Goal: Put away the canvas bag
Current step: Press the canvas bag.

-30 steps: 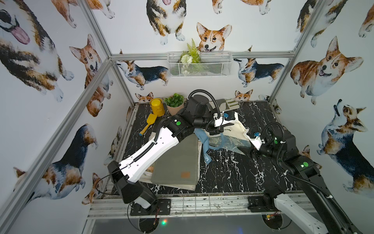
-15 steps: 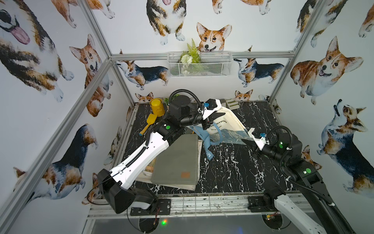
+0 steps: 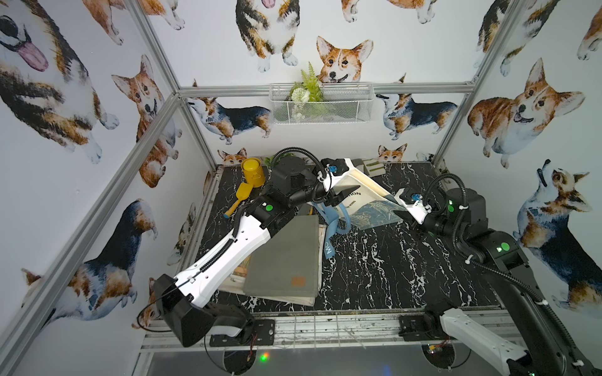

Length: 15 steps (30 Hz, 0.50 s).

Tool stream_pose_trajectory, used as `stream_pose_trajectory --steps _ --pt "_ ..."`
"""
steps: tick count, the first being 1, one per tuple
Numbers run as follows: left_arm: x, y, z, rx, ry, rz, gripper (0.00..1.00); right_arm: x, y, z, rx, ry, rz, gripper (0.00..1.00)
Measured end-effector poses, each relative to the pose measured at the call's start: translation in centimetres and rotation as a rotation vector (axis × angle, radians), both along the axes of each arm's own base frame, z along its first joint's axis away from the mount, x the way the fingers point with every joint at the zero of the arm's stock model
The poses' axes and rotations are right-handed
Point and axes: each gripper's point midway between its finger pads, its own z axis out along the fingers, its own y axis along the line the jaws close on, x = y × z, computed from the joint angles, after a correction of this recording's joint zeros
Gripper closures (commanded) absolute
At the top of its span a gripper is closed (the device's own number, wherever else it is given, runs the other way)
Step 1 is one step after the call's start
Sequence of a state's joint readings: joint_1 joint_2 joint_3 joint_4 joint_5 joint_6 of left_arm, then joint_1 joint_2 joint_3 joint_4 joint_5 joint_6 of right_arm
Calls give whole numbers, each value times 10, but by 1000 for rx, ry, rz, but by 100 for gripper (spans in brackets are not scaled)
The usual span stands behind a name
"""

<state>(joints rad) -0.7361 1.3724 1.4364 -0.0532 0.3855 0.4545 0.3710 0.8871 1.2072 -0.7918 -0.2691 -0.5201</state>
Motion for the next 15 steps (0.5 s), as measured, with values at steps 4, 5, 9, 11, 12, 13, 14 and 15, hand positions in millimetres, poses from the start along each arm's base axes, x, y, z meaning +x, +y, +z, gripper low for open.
stream_pose_trajectory --steps 4,5,9,11,12,13,14,15 --pt "-2 4 5 55 -103 57 24 5 -10 -11 -95 37 -29 100" --pt "-3 4 5 72 -113 61 24 6 -12 -14 -112 45 -35 100" --pt "-8 3 -5 181 -147 68 23 10 -14 -14 -137 65 -49 100" --pt "-19 -5 -15 233 -157 30 22 12 -13 -13 -134 67 -47 100" --pt "-25 -10 -21 261 -160 11 22 12 -12 -14 -132 71 -43 100" --pt "-30 -15 -26 290 -161 -10 22 12 -11 -14 -131 74 -42 100" --pt "-32 -19 -28 306 -164 -20 22 12 -11 -15 -128 77 -41 100" --pt "-34 -25 -29 324 -169 -30 22 13 -10 -15 -127 80 -39 100"
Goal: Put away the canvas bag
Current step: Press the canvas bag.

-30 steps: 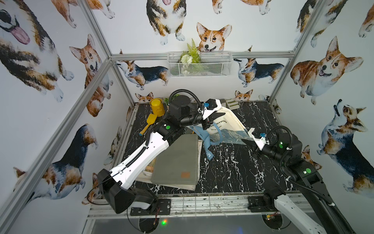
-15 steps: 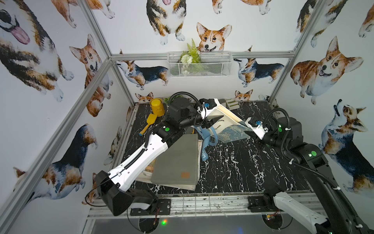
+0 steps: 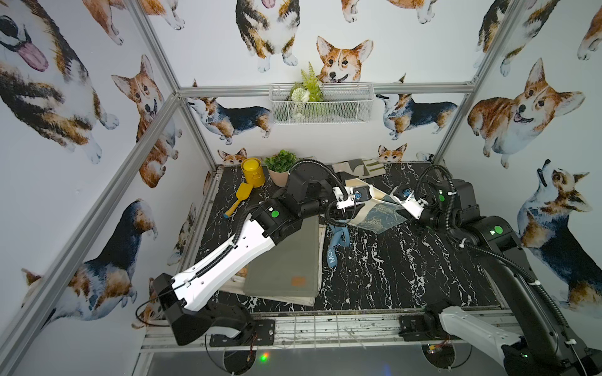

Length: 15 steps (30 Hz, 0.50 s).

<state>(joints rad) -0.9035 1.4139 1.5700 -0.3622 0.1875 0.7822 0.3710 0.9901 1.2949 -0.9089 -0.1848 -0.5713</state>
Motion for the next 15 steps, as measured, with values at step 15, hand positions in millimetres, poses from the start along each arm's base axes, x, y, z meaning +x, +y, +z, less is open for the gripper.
stream_pose_trajectory --steps 15 --pt "8 -40 -23 177 51 -18 22 -1 2 -15 5 35 -3 100"
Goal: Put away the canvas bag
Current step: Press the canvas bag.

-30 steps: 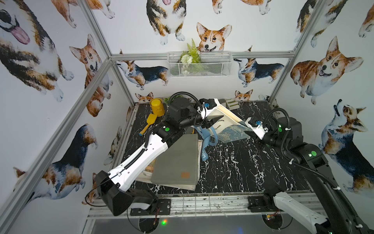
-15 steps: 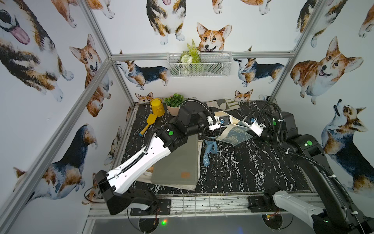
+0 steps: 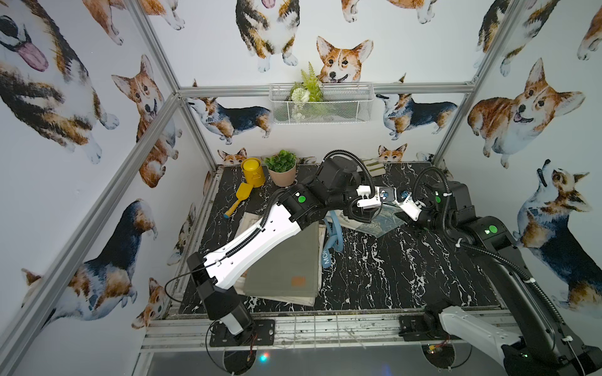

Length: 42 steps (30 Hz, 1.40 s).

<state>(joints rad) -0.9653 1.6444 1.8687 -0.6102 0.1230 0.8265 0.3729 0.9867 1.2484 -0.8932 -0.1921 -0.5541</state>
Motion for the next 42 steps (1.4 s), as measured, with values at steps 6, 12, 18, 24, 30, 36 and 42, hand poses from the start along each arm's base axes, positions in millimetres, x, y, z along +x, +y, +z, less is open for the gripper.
stream_pose_trajectory --steps 6,12,18,24,30,36,42 --pt "12 -2 -17 52 19 34 51 4 1 -1 -8 -14 8 100" --pt "17 7 -27 77 64 56 99 7 5 1 13 -37 15 55" --pt "11 31 -26 26 126 63 100 1 10 -3 74 -76 36 31" --pt "5 59 -13 -154 202 35 100 -7 21 0 209 -142 76 27" --pt "5 79 15 -343 238 10 100 -2 31 12 319 -188 96 28" --pt "-3 91 38 -454 245 -43 100 2 35 21 374 -211 109 35" --pt "-5 103 46 -497 234 -49 100 -2 37 31 417 -234 138 64"
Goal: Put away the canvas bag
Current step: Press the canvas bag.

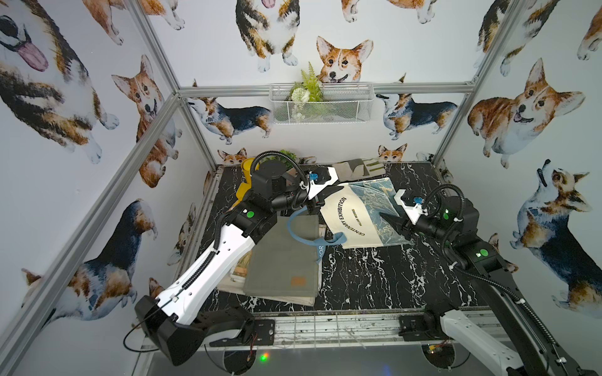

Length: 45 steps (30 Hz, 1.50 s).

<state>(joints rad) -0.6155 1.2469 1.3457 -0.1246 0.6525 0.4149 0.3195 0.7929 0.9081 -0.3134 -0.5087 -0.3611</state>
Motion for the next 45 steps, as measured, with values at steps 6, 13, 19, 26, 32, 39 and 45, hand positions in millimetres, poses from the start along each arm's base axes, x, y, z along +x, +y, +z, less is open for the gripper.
stream_pose_trajectory --steps 6,13,19,26,32,39,45 --pt "1 10 0 -18 -10 19 99 -8 6 6 35 -3 54 100" --pt "4 13 5 -26 -3 53 29 -5 6 5 10 30 52 100" --pt "-24 -15 16 31 -46 -37 23 1 1 3 -86 64 37 100" --pt "-19 -36 4 100 -62 -51 20 0 -1 -10 -164 112 56 100" --pt "0 -46 2 120 -74 -5 19 -3 -1 -14 -199 116 80 100" --pt "4 -50 0 126 -96 -11 48 -1 2 -7 -206 95 107 98" --pt "1 -63 -8 128 -74 -95 100 11 7 3 -188 107 101 57"
